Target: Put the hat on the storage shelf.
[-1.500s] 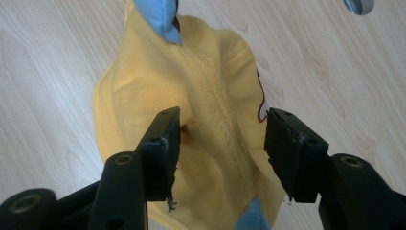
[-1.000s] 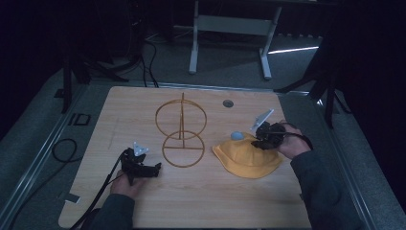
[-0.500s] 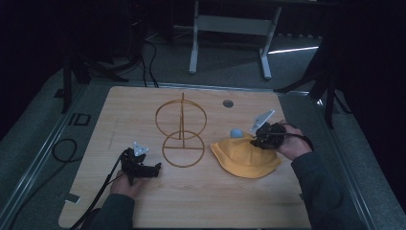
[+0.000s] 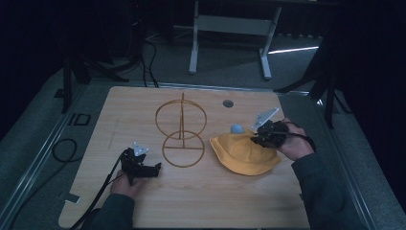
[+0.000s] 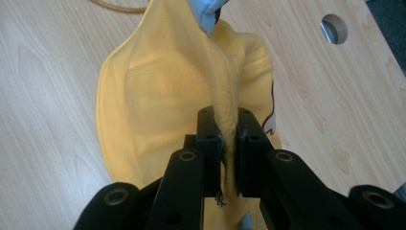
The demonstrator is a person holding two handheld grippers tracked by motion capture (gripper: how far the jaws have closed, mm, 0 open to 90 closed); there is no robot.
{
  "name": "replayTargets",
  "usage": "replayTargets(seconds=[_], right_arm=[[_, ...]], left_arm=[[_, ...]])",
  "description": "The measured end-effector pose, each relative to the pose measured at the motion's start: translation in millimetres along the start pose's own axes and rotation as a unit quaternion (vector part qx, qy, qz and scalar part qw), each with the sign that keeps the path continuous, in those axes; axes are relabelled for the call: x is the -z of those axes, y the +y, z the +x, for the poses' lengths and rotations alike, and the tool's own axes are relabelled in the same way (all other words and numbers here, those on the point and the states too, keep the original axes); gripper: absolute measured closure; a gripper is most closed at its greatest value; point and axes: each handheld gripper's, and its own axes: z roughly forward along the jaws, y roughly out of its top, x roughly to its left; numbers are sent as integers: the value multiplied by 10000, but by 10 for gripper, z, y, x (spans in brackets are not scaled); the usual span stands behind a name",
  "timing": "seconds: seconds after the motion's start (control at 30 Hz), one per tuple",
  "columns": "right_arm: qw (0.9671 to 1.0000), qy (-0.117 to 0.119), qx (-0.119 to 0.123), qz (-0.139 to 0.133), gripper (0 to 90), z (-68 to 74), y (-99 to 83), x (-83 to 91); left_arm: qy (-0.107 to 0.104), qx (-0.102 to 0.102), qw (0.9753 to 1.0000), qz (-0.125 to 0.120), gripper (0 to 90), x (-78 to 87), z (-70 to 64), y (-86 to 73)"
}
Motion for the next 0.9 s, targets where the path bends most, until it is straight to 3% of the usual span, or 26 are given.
replayTargets(seconds=[0.33,0.57,0.9], right_arm=[[9992,-174,-281,-237,830,3,17,115],[9982,-230,-349,-421,832,-2,46,238],[9954,-408,-587,-641,833,-43,76,390]], left_arm=[[-3,6,10000,6,19,0,-1,0],[0,0,10000,7,19,1,0,1],[1,1,10000,5,19,0,0,1]])
